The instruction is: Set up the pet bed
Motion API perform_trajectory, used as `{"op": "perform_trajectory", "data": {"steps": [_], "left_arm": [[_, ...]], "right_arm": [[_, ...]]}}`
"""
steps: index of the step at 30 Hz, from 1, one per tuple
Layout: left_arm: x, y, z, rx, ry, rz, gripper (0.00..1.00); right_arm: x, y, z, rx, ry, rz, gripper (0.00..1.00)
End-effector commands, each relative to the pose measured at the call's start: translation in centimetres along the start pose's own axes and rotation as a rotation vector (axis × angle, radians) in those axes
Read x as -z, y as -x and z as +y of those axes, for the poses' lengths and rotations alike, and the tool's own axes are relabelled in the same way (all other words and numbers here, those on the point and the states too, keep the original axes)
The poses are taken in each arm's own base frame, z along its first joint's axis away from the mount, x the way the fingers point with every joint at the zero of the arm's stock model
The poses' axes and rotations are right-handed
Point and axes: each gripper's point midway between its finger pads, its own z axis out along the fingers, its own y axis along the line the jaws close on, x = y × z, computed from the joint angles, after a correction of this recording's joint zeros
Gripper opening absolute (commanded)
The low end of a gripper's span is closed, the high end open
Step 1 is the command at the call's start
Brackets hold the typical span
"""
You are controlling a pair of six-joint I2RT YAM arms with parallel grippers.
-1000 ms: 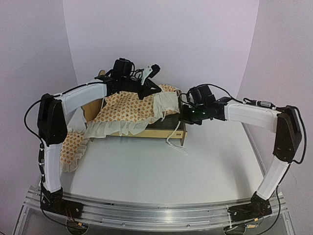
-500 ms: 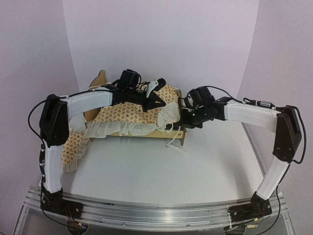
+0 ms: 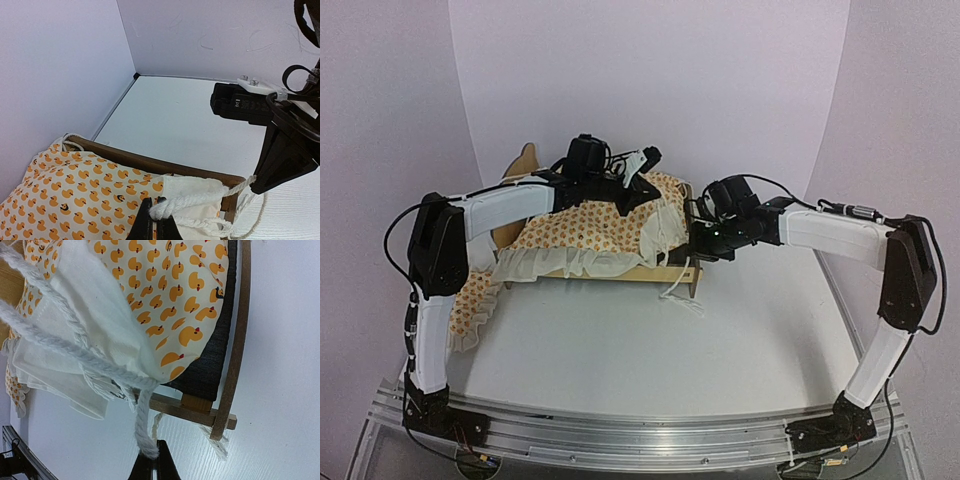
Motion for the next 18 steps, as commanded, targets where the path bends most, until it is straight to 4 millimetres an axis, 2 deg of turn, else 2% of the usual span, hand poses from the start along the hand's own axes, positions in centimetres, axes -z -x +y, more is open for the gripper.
{"op": "perform_trajectory", "data": {"steps": [1,5,8,11,13,15,18], "left_arm": [[0.3,1.9,0.1,-0.037,0.004,-0.032,0.00],[0.3,0.9,-0.9,-0.037,-0.011,-0.036,0.00],[0.0,2.4,-0.3,-0.047,0.010,-0.072,0.00],[-0.1,4.1,-0.6,-0.051,-0.009,-0.100,0.00],[-0.1,3.8,-1.3,-0.029,-0.041,-0.091,0.00],[-0.2,2.7,-2.2,-0.001,-0.072,-0.067,0.00],[-0.3,1.5,-3.4,0.016,-0.098,-0.043,0.00]], "right_arm": [[0.9,1.0,0.6,0.016,0.012,-0.028,0.00],[1.0,1.0,0.6,0.019,0.012,-0.029,0.00],[1.5,0.8,1.0,0.038,0.032,-0.018,0.00],[2.2,-0.2,-0.2,0.048,-0.021,0.007,0.03],[2.3,-1.0,-1.9,0.047,-0.100,0.024,0.20],[2.0,-1.4,-2.9,0.042,-0.140,0.040,0.34],[1.8,-0.4,-2.3,0.031,-0.124,0.029,0.46]]}}
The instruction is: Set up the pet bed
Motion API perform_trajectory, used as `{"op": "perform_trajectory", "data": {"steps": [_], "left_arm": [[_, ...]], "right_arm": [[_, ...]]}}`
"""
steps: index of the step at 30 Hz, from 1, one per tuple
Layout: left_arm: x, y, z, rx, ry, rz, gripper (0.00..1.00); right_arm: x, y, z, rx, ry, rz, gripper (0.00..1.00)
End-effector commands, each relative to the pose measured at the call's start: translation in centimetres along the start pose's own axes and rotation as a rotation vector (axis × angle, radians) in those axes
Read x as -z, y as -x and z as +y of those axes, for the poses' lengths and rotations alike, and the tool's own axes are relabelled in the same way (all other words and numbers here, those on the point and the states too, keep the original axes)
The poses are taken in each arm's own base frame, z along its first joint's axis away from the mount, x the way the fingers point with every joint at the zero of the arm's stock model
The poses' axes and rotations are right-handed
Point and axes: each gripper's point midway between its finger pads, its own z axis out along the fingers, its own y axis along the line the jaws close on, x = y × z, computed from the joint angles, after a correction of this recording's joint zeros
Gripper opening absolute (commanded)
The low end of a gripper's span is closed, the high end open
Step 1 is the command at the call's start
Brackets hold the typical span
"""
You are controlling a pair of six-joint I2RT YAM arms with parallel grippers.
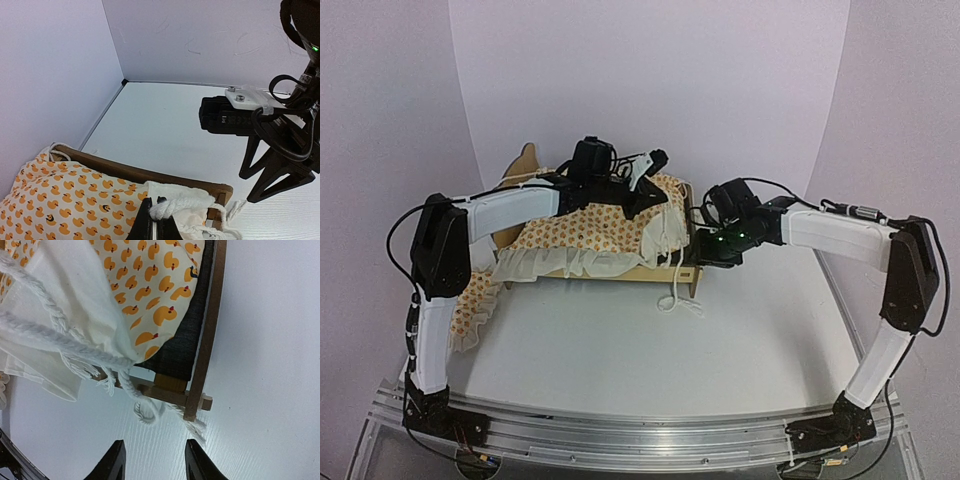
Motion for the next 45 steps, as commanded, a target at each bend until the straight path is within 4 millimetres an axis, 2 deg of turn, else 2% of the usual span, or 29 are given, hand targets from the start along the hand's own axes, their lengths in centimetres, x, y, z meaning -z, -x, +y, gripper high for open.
{"op": "perform_trajectory", "data": {"steps": [1,3,5,6,8,10,13,18,22,30,45], "left_arm": [[0.5,0.7,-1.8,0.022,-0.054,-0.014,0.00],[0.4,0.6,-2.1,0.030,-0.061,-0.012,0.00],[0.3,0.7,-1.9,0.038,-0.056,-0.013,0.00],[0.3,0.8,-1.8,0.041,-0.053,-0.014,0.00],[0.3,0.8,-1.7,0.050,-0.052,-0.011,0.00],[0.3,0.8,-1.8,0.060,-0.056,-0.007,0.00],[0.3,0.7,-1.9,0.073,-0.065,-0.001,0.00],[0.4,0.7,-2.0,0.087,-0.068,0.005,0.00],[0.4,0.7,-2.0,0.087,-0.068,0.006,0.00],[0.4,0.4,-2.0,0.085,-0.066,0.017,0.00],[0.3,0.4,-2.1,0.095,-0.075,0.013,0.00]], "right_arm": [[1.3,1.5,0.5,0.005,0.000,-0.024,0.48],[1.5,2.4,2.8,0.047,0.079,-0.039,0.49],[1.8,2.9,6.1,0.120,0.204,-0.081,0.46],[2.1,3.1,7.6,0.139,0.280,-0.116,0.41],[2.4,4.6,8.8,0.119,0.354,-0.222,0.28],[1.4,5.4,8.6,0.088,0.347,-0.257,0.22],[-0.2,6.3,8.6,0.064,0.323,-0.267,0.18],[-1.3,8.3,7.4,0.041,0.229,-0.347,0.17],[-1.9,8.9,6.3,0.047,0.162,-0.377,0.19],[-1.4,9.2,5.0,0.048,0.114,-0.400,0.18],[-5.0,8.5,5.6,0.047,0.157,-0.326,0.21]]}}
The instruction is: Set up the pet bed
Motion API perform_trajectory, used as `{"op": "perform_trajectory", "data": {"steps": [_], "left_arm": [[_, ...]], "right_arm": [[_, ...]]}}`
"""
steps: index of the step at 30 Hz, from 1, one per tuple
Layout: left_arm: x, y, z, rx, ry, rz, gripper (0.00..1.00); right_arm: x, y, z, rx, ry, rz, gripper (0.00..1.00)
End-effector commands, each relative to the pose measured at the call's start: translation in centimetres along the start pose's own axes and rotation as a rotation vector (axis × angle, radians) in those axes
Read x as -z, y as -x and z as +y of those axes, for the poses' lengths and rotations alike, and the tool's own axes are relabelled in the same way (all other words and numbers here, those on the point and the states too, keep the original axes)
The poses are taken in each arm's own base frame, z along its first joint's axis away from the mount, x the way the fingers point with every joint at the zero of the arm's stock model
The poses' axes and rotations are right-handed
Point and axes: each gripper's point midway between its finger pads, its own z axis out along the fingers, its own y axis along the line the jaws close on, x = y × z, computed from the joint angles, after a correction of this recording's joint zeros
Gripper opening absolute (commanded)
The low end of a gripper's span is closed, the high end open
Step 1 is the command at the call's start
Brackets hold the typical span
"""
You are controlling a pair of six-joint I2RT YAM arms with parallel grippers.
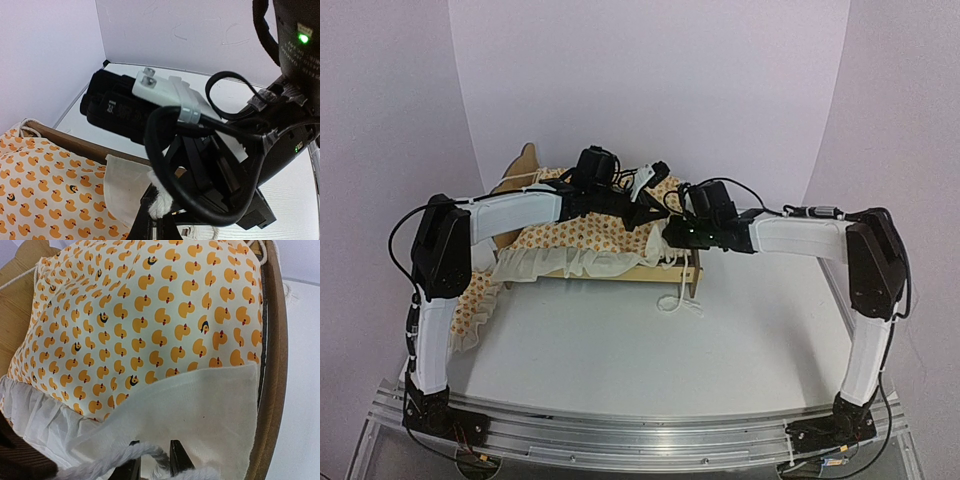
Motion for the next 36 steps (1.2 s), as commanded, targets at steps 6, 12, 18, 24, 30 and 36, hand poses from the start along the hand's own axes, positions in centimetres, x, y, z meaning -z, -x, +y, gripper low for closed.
{"op": "perform_trajectory", "data": {"steps": [6,12,18,24,30,36], "left_arm": [[1.1,3.1,-0.2,-0.026,-0.002,-0.051,0.00],[2.1,1.0,-0.3,-0.057,-0.026,0.055,0.76],[3.4,-4.4,0.1,-0.142,-0.018,0.233,0.89],[2.6,-9.1,0.4,-0.122,-0.050,0.386,0.82],[1.8,-11.5,1.4,-0.120,-0.033,0.446,0.72],[1.3,-12.2,2.2,-0.106,-0.005,0.455,0.36]], "right_arm": [[-0.8,0.9,0.7,-0.026,0.034,-0.019,0.01],[1.3,0.2,1.0,-0.025,0.081,0.008,0.00],[2.2,-0.7,1.5,-0.037,0.150,0.055,0.00],[1.2,-0.4,1.5,-0.045,0.167,0.066,0.00],[0.8,-0.3,1.7,-0.047,0.174,0.069,0.00],[0.6,-0.5,1.9,-0.048,0.190,0.081,0.00]]}}
